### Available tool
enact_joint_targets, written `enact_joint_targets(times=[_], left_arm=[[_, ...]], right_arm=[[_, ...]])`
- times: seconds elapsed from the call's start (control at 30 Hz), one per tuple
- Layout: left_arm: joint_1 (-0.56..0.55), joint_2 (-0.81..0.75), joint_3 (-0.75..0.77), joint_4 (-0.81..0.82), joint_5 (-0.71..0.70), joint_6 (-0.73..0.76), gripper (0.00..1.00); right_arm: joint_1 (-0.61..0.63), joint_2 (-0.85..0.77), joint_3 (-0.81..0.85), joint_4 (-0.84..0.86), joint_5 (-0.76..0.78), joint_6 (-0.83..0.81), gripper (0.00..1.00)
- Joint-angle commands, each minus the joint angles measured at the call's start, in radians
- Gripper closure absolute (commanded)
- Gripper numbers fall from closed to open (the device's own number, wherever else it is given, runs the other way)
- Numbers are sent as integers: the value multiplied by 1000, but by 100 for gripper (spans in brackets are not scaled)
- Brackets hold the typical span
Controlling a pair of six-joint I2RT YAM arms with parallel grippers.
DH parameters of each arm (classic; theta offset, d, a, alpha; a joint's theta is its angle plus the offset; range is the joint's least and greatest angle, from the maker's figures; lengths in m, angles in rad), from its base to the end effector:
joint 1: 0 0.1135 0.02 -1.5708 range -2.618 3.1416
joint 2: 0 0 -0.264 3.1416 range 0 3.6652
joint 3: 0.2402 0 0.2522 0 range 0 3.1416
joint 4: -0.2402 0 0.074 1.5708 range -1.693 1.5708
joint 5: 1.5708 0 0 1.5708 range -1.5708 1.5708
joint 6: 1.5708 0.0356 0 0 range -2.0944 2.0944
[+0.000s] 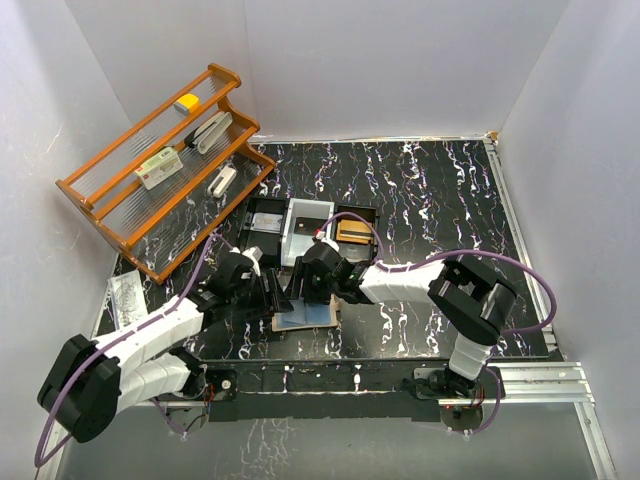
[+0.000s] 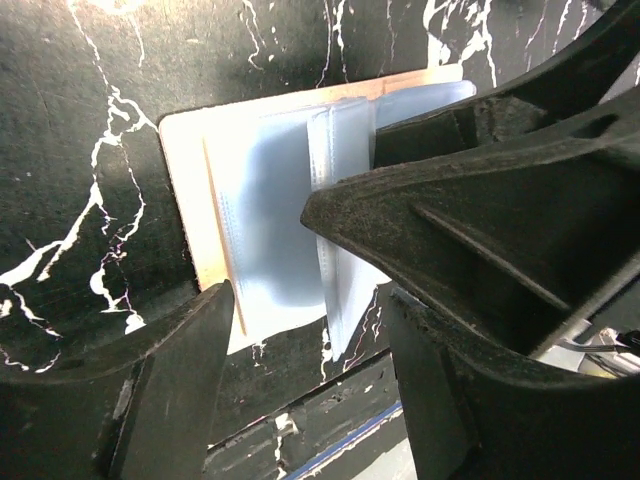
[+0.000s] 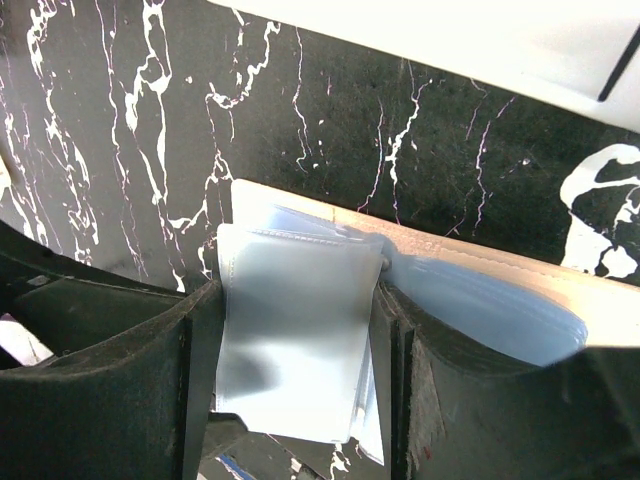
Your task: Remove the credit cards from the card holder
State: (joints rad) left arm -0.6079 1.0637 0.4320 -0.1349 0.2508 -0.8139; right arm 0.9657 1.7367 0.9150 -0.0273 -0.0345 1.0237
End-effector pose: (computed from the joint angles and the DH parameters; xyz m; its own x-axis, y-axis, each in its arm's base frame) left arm 0.1616 -0.1232 0.1728 -0.8999 -0.2318 -0.3694 0.0667 0.7639 -0.6418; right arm 0.1962 0.2859 0.1531 -0.9352 0.1484 -0.3216 -0.0697 0.8132 0.5778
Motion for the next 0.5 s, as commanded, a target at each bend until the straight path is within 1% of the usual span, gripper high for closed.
enact_joint_targets(times=[0.0,0.1,0.27,0.47], left_arm=[[3,-67,37,-5,-44,5,38],[2,-60,27,73,25,9,40],[2,0,-9,216,131,-13,45],[1,18,-34,340,182,-34,52]], right_arm=[[18,19,-21,3,-34,-4,62],[16,19,-21,2,-35,-4,62],[16,20,-23,3,-38,-5,62],[14,13,-23,12,-46,-7,62]])
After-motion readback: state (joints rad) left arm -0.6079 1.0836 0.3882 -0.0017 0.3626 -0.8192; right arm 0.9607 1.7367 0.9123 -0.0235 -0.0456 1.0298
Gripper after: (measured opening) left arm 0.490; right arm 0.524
